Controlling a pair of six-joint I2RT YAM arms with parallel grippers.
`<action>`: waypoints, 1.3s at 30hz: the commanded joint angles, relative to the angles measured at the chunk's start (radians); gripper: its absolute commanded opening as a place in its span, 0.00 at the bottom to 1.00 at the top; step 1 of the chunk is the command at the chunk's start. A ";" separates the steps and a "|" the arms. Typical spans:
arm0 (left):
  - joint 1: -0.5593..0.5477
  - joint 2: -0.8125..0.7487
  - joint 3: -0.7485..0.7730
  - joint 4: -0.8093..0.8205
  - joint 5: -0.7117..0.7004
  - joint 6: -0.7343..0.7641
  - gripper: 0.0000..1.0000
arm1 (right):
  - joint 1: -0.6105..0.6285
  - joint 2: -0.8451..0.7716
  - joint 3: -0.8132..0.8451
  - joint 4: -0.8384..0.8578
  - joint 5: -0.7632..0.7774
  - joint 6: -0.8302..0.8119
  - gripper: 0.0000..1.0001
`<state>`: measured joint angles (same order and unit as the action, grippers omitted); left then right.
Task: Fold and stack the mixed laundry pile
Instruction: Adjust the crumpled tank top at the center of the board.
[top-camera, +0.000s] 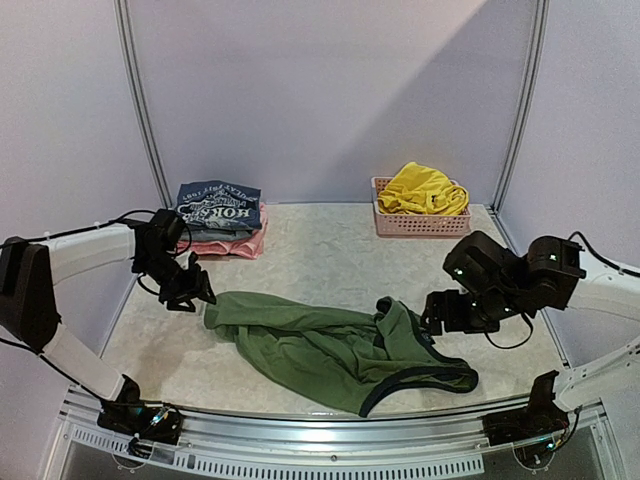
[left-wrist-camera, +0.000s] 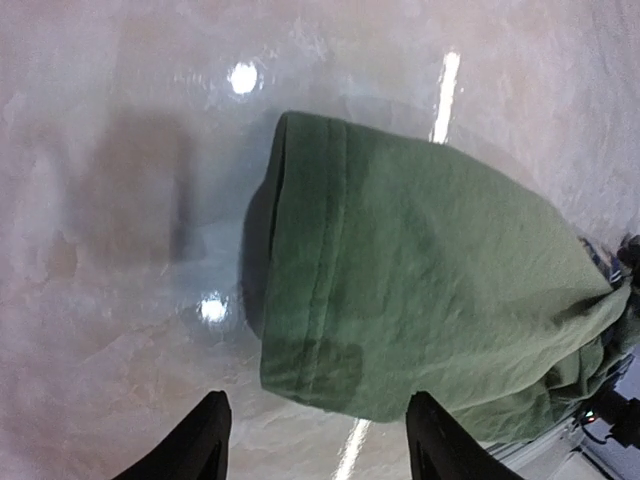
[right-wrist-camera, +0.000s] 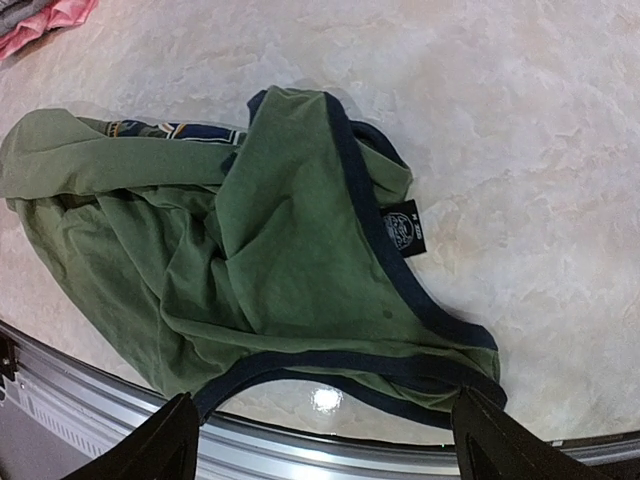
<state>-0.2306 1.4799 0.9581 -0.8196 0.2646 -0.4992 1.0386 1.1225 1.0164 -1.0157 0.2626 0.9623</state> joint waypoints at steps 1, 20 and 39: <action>0.072 0.040 -0.025 0.222 0.167 -0.025 0.59 | -0.004 0.087 0.063 0.065 -0.011 -0.075 0.89; 0.190 0.239 -0.048 0.374 0.302 -0.019 0.47 | -0.074 0.147 0.096 0.097 -0.071 -0.155 0.90; 0.167 0.184 -0.020 0.404 0.355 -0.101 0.00 | -0.093 0.163 0.093 0.124 -0.079 -0.188 0.90</action>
<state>-0.0532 1.7138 0.9142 -0.3954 0.6170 -0.5961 0.9588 1.2850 1.0927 -0.9146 0.1791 0.7826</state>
